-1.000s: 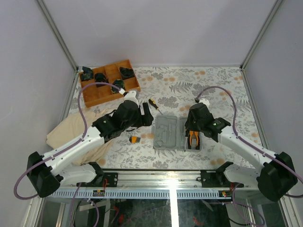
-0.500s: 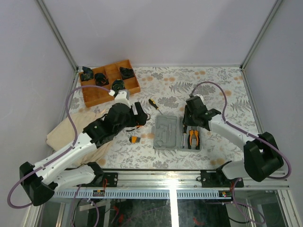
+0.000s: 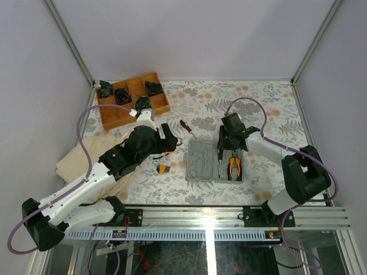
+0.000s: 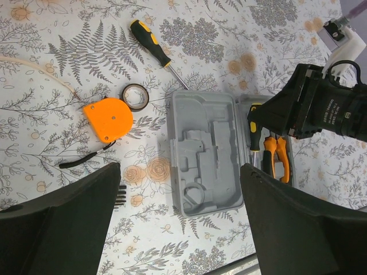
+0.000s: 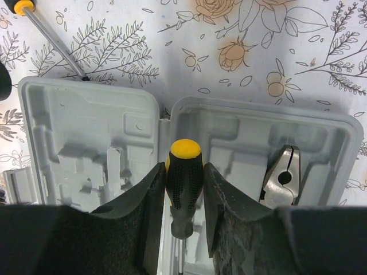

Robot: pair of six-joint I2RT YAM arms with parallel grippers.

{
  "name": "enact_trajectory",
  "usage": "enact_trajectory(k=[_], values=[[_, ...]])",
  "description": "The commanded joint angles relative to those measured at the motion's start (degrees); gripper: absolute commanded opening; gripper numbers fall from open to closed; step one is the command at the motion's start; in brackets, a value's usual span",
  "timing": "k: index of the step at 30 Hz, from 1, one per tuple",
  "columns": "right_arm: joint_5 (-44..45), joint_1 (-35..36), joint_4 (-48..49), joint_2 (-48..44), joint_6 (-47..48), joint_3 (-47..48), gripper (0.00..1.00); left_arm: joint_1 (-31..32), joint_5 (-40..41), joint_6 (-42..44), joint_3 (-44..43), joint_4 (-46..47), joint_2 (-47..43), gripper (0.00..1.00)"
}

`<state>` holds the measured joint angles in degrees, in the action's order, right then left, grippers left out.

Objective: Sort the tools into containers
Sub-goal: Place the screwdriver in the storage box.

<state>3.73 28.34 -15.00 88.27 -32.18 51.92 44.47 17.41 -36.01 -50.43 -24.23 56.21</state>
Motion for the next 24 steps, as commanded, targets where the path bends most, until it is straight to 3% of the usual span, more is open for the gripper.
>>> enact_trajectory(k=[1,24], values=[[-0.63,-0.32,0.97,1.32,1.19,2.97,0.06,-0.42,1.68,-0.93,0.55,2.7,-0.57,0.84],[4.84,-0.82,0.15,6.72,0.48,5.07,0.13,-0.41,3.33,-1.34,1.05,2.78,-0.59,0.84]])
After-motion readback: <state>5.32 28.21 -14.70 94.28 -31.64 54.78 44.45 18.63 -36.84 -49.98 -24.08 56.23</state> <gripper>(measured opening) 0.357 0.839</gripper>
